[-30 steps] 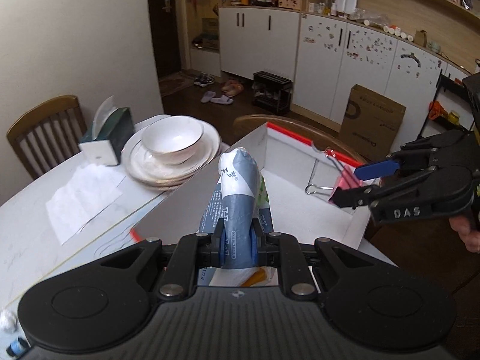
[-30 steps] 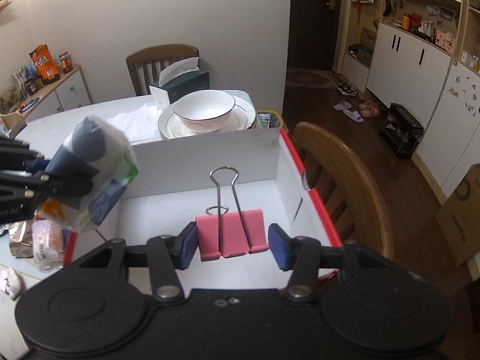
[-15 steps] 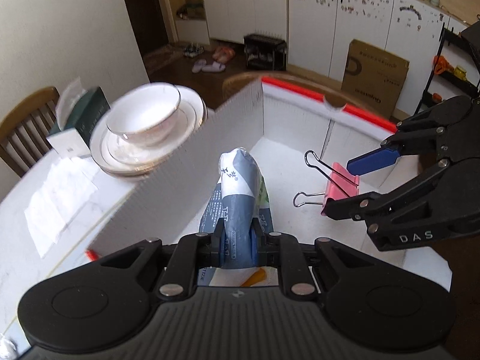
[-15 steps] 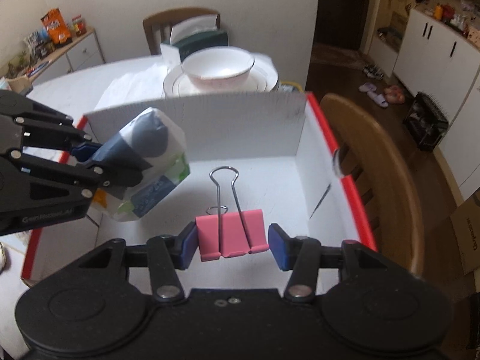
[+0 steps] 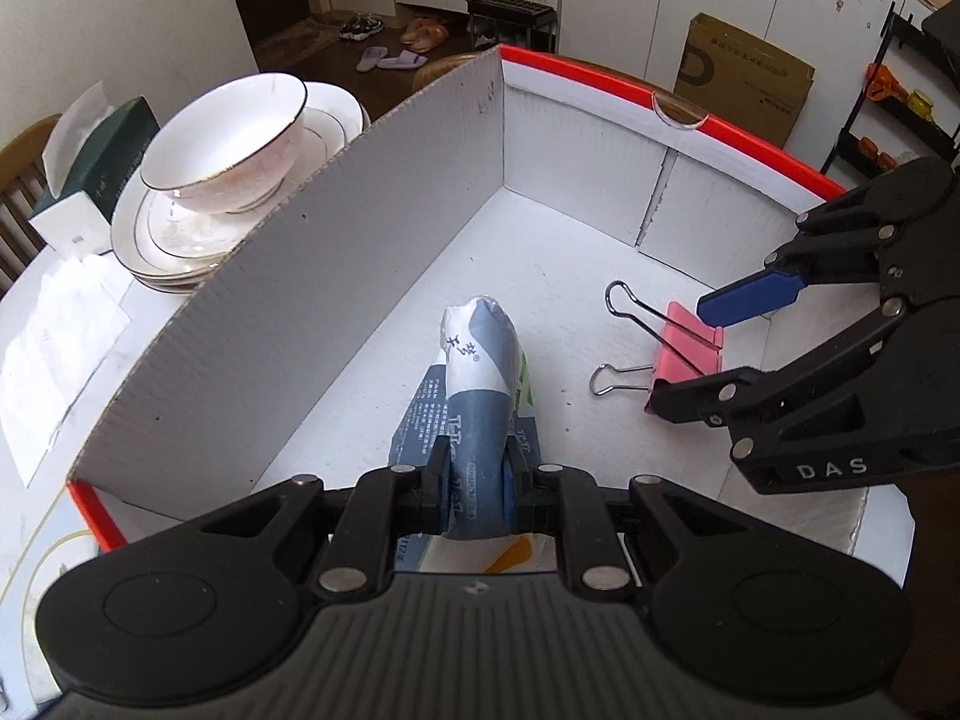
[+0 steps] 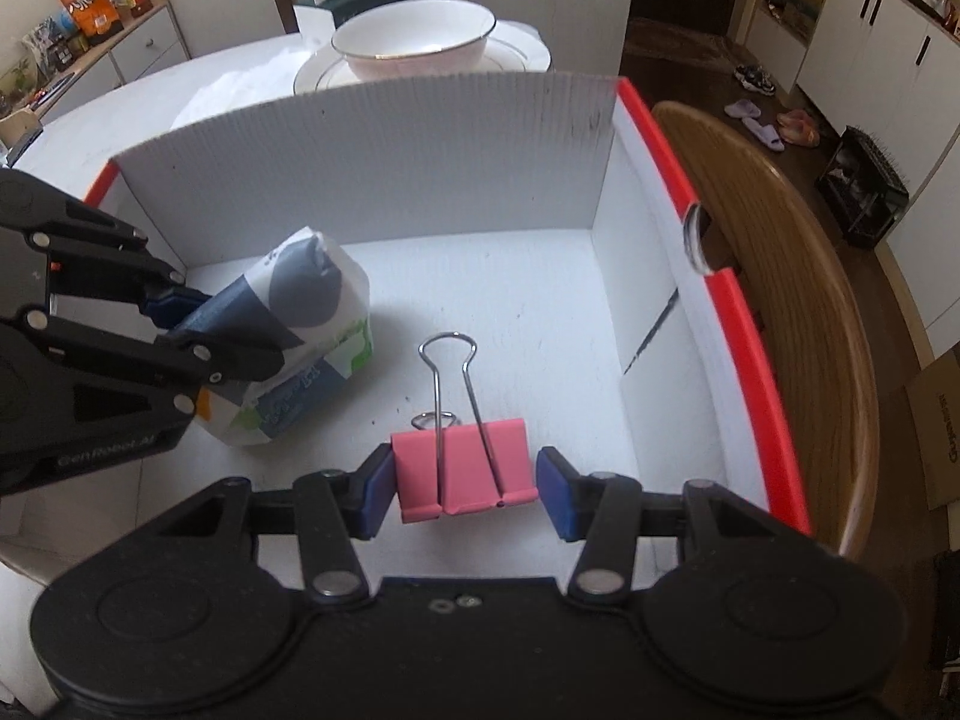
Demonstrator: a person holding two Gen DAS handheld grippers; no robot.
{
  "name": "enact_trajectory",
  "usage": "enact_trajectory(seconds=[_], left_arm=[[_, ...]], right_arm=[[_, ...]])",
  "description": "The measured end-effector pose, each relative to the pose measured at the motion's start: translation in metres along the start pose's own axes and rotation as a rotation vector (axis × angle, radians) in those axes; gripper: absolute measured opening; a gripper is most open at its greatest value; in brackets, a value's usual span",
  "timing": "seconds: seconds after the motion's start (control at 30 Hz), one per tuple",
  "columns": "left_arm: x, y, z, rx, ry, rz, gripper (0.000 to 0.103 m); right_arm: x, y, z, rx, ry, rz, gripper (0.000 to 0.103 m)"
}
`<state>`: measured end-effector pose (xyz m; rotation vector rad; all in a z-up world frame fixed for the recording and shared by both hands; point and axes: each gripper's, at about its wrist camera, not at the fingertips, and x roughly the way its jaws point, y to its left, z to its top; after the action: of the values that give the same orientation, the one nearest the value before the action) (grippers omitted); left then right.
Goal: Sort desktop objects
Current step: 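Carry both into the red box and open both tools to drop them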
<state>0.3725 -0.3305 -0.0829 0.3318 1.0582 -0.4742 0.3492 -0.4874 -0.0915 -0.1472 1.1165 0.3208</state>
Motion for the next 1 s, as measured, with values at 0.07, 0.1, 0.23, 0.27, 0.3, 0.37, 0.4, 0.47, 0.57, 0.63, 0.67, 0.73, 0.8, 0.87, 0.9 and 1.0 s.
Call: enact_trajectory(seconds=[0.07, 0.1, 0.23, 0.27, 0.3, 0.37, 0.4, 0.47, 0.57, 0.63, 0.67, 0.73, 0.8, 0.87, 0.9, 1.0], left_arm=[[0.003, -0.001, 0.001, 0.003, 0.002, -0.003, 0.015], [0.003, -0.001, 0.001, 0.006, 0.003, -0.004, 0.015], [0.004, -0.001, 0.002, 0.005, 0.002, -0.008, 0.015], [0.003, -0.001, 0.002, 0.005, 0.001, -0.011, 0.015], [0.003, -0.001, 0.002, 0.006, 0.0, -0.014, 0.016], [0.0, 0.0, 0.001, 0.011, -0.007, -0.027, 0.019], [-0.002, 0.0, 0.0, 0.012, -0.014, -0.03, 0.019], [-0.006, 0.0, 0.0, 0.008, -0.028, -0.033, 0.019], [-0.011, 0.0, -0.001, 0.002, -0.045, -0.035, 0.019], [-0.015, 0.0, -0.002, -0.003, -0.053, -0.042, 0.02], [-0.016, 0.0, -0.003, -0.005, -0.057, -0.043, 0.02], [-0.021, 0.0, -0.005, -0.007, -0.068, -0.048, 0.022], [-0.026, -0.001, -0.008, -0.008, -0.083, -0.051, 0.034], [-0.033, -0.002, -0.013, -0.013, -0.103, -0.051, 0.057], [-0.036, -0.002, -0.015, -0.016, -0.118, -0.049, 0.068], [-0.047, -0.003, -0.02, -0.024, -0.147, -0.053, 0.068]], right_arm=[[0.004, -0.001, -0.002, 0.001, 0.008, -0.001, 0.05], [0.005, -0.001, -0.003, 0.001, 0.012, -0.001, 0.05], [0.009, -0.001, -0.005, -0.001, 0.026, 0.002, 0.051], [0.009, -0.001, -0.005, -0.003, 0.026, 0.002, 0.051], [0.01, -0.001, -0.005, -0.004, 0.026, 0.0, 0.051], [0.009, -0.001, -0.005, 0.0, 0.024, 0.005, 0.054], [0.008, -0.002, -0.006, 0.002, 0.02, 0.005, 0.058], [0.005, -0.003, -0.003, 0.008, 0.006, 0.008, 0.066], [-0.001, -0.005, -0.004, 0.019, -0.01, 0.021, 0.067], [-0.006, -0.007, -0.004, 0.028, -0.021, 0.024, 0.067], [-0.009, -0.008, -0.005, 0.032, -0.026, 0.026, 0.067], [-0.014, -0.006, -0.007, 0.036, -0.036, 0.033, 0.068], [-0.022, -0.008, -0.008, 0.032, -0.051, 0.038, 0.073], [-0.028, -0.009, -0.01, 0.031, -0.066, 0.049, 0.073], [-0.033, -0.009, -0.01, 0.032, -0.071, 0.055, 0.073], [-0.041, -0.008, -0.012, 0.033, -0.092, 0.062, 0.075]])
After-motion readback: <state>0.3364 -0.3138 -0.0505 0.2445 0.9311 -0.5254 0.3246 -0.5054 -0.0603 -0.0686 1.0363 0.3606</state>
